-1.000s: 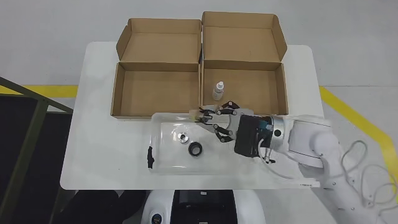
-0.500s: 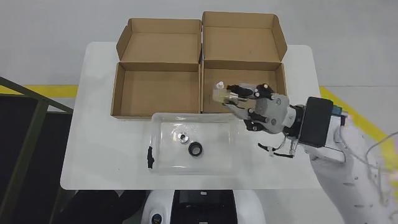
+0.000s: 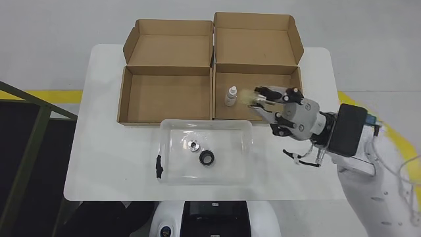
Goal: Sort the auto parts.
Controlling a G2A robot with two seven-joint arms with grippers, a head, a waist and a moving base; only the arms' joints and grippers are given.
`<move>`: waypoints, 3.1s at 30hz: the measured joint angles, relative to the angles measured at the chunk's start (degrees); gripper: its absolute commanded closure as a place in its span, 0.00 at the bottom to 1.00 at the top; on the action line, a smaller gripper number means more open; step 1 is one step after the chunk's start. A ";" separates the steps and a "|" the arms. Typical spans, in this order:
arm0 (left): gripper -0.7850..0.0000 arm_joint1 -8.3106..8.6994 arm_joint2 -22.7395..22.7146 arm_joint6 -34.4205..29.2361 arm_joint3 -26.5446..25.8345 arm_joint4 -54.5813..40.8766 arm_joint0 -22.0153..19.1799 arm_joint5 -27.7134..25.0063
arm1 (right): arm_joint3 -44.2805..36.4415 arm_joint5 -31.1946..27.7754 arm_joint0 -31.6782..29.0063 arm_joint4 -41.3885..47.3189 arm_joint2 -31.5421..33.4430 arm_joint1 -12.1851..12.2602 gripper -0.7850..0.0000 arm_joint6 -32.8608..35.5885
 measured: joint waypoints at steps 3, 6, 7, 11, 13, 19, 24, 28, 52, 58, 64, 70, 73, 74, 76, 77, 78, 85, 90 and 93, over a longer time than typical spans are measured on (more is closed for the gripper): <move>0.00 0.00 0.00 0.00 0.00 0.00 0.00 0.00 | 0.79 0.09 0.35 -1.09 -0.45 0.04 1.00 1.80; 0.00 0.00 0.00 0.00 0.00 0.00 0.00 0.00 | 1.35 0.58 0.54 -1.74 -0.79 0.10 1.00 4.13; 0.00 0.00 0.00 0.00 0.00 0.00 0.00 0.00 | 1.59 0.66 0.58 -1.88 -0.88 0.13 1.00 4.92; 0.00 0.00 0.00 0.00 0.00 0.00 0.00 0.00 | 3.08 0.90 1.02 -2.83 -1.18 0.27 1.00 8.45; 0.00 0.00 0.00 0.00 0.00 0.00 0.00 0.00 | 3.28 1.54 1.02 -4.17 -1.14 0.37 1.00 10.53; 0.00 0.00 0.00 0.00 0.00 0.00 0.00 0.00 | 4.44 3.47 0.65 -6.11 -1.50 0.63 1.00 17.11; 0.00 0.00 0.00 0.00 0.00 0.00 0.00 0.00 | 7.45 5.33 1.30 -5.73 -1.73 0.79 1.00 22.85; 0.00 0.00 0.00 0.00 0.00 0.00 0.00 0.00 | 10.61 7.91 2.35 -5.80 -2.28 0.81 1.00 27.28; 0.00 0.00 0.00 0.00 0.00 0.00 0.00 0.00 | 32.81 14.84 21.61 -4.83 -19.54 -2.36 1.00 46.58; 0.00 0.00 0.00 0.00 0.00 0.00 0.00 0.00 | 35.90 15.67 23.87 -5.19 -22.54 -3.21 1.00 47.45; 0.00 0.00 0.00 0.00 0.00 0.00 0.00 0.00 | 38.46 15.41 25.70 -4.92 -24.92 -3.97 0.98 48.16; 0.00 0.00 0.00 0.00 0.00 0.00 0.00 0.00 | 41.99 14.30 27.54 -3.58 -26.91 -4.79 0.68 47.22; 0.00 0.00 0.00 0.00 0.00 0.00 0.00 0.00 | 42.91 14.31 28.18 -3.39 -27.50 -5.08 0.31 46.94; 0.00 0.00 0.00 0.00 0.00 0.00 0.00 0.00 | 43.12 14.32 28.39 -3.31 -27.68 -5.18 0.19 46.86; 0.00 0.00 0.00 0.00 0.00 0.00 0.00 0.00 | 42.94 14.39 28.58 -3.26 -27.64 -5.24 0.00 46.64; 0.00 0.00 0.00 0.00 0.00 0.00 0.00 0.00 | 42.61 14.44 28.53 -3.23 -27.43 -5.20 0.00 46.47; 0.00 0.00 0.00 0.00 0.00 0.00 0.00 0.00 | 42.09 14.44 28.37 -3.16 -27.09 -5.12 0.00 46.26; 0.00 0.00 0.00 0.00 0.00 0.00 0.00 0.00 | 31.48 14.04 23.62 -4.36 -20.85 -3.09 0.00 46.62; 0.00 0.00 0.00 0.00 0.00 0.00 0.00 0.00 | 21.15 10.92 16.76 -2.87 -14.55 -1.20 0.00 46.97; 0.00 0.00 0.00 0.00 0.00 0.00 0.00 0.00 | 16.69 7.95 12.78 -0.85 -12.20 -0.42 0.00 46.49</move>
